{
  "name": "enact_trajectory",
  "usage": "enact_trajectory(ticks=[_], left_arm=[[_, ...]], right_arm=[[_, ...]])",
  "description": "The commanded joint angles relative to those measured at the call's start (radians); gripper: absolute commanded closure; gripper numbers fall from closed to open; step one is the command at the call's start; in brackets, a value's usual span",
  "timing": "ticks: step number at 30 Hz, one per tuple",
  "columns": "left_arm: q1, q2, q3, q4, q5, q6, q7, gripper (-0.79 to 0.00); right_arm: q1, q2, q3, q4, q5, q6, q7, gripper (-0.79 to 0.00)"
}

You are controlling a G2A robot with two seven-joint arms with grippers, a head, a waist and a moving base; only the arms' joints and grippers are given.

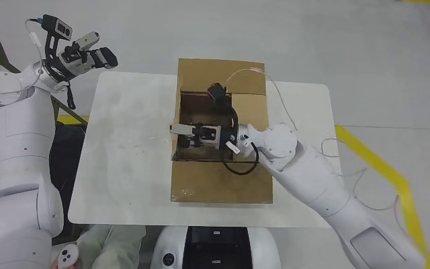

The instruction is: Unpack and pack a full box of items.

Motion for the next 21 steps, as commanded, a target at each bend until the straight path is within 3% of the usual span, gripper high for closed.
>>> enact_trajectory(ticks=[1,21], left_arm=[[0.000,0.000,0.000,0.000,0.000,0.000,0.000,-0.785],[0.000,0.000,0.000,0.000,0.000,0.000,0.000,-0.785]], right_arm=[[0.013,-0.010,-0.017,0.002,-0.007,0.004,-0.015,-0.785],[0.091,-0.119,-0.182,0.085,-0.103,0.033,-0.060,-0.785]])
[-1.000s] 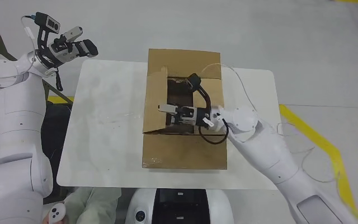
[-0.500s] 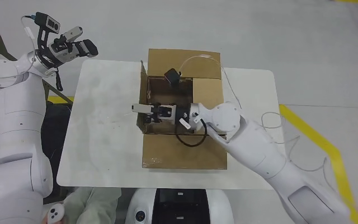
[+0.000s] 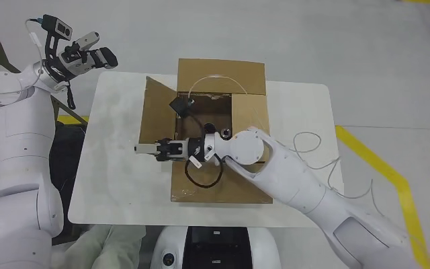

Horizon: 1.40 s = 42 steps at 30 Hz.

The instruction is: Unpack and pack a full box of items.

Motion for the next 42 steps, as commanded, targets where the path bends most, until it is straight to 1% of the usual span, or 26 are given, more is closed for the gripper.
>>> enact_trajectory(ticks=[1,6,7,8,11,14,17,20,24,31,35,42], left_arm=[[0.000,0.000,0.000,0.000,0.000,0.000,0.000,-0.785],[0.000,0.000,0.000,0.000,0.000,0.000,0.000,-0.785],[0.006,0.000,0.002,-0.016,0.001,0.002,0.010,-0.785],[0.021,-0.001,0.007,-0.053,0.000,0.006,0.012,-0.785],[0.079,0.002,0.008,-0.149,-0.036,0.043,-0.014,-0.785],[0.136,0.004,0.007,-0.221,-0.081,0.076,-0.039,-0.785],[0.178,0.003,0.020,-0.268,-0.089,0.088,-0.039,-0.785],[0.204,0.001,0.045,-0.296,-0.083,0.099,-0.039,-0.785],[0.219,0.001,0.066,-0.289,-0.054,0.101,-0.015,-0.785],[0.208,0.002,0.090,-0.224,0.007,0.084,0.029,-0.785],[0.199,0.004,0.100,-0.200,0.032,0.074,0.044,-0.785],[0.201,0.006,0.124,-0.181,0.088,0.063,0.064,-0.785]], right_arm=[[0.001,-0.006,-0.006,0.002,-0.013,0.004,0.001,-0.785],[0.000,-0.016,-0.010,0.000,-0.053,0.017,0.008,-0.785],[-0.001,-0.018,-0.011,-0.002,-0.064,0.021,0.008,-0.785],[-0.003,-0.020,-0.012,-0.003,-0.074,0.027,0.006,-0.785],[-0.010,-0.024,-0.013,-0.004,-0.095,0.036,0.002,-0.785],[-0.019,-0.028,-0.010,-0.002,-0.111,0.041,0.000,-0.785],[-0.028,-0.031,-0.005,0.000,-0.125,0.045,0.001,-0.785],[-0.038,-0.032,0.003,-0.003,-0.143,0.048,0.001,-0.785],[-0.056,-0.028,0.021,-0.016,-0.164,0.051,0.006,-0.785],[-0.110,-0.004,0.087,-0.081,-0.192,0.055,0.049,-0.785],[-0.170,0.025,0.161,-0.142,-0.215,0.063,0.075,-0.785],[-0.299,0.079,0.324,-0.277,-0.264,0.084,0.102,-0.785]])
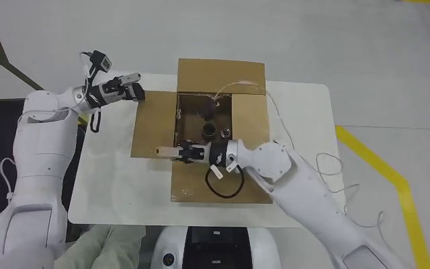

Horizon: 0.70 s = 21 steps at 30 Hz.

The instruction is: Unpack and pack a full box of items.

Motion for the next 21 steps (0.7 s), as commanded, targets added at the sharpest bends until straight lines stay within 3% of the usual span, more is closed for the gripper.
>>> enact_trajectory(ticks=[1,13,21], left_arm=[[0.002,0.000,0.011,0.003,0.018,-0.002,0.007,-0.785],[0.019,-0.001,0.068,-0.008,0.120,-0.006,0.062,-0.785],[0.026,-0.002,0.094,-0.024,0.130,0.015,0.074,-0.785]], right_arm=[[-0.040,0.014,0.051,-0.041,-0.011,0.003,0.006,-0.785],[-0.247,0.075,0.295,-0.204,-0.043,-0.008,0.026,-0.785],[-0.315,0.092,0.362,-0.219,-0.033,-0.029,0.026,-0.785]])
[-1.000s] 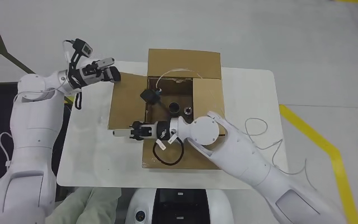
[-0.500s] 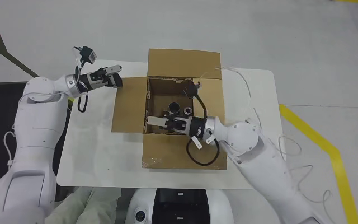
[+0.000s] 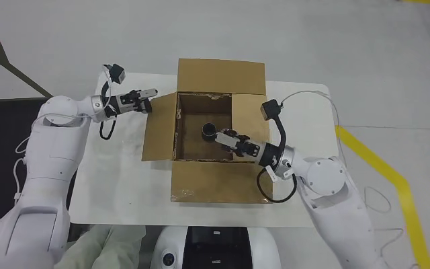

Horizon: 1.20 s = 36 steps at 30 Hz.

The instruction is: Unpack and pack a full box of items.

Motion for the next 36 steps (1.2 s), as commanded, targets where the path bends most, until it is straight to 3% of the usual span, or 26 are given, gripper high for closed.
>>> enact_trajectory(ticks=[1,13,24,36], left_arm=[[0.000,0.000,0.006,-0.004,0.003,0.004,0.003,-0.785],[-0.014,0.003,0.011,-0.040,0.003,0.026,0.020,-0.785],[0.030,0.031,-0.086,-0.269,-0.060,0.104,0.001,-0.785],[0.007,0.030,-0.035,-0.435,-0.051,0.212,0.018,-0.785]], right_arm=[[-0.008,0.002,0.007,0.001,0.002,-0.003,0.000,-0.785],[-0.030,0.014,0.030,0.018,0.020,-0.033,0.005,-0.785],[-0.051,0.028,0.060,0.008,0.011,-0.050,0.034,-0.785],[-0.162,0.055,0.161,-0.043,-0.006,-0.068,0.056,-0.785]])
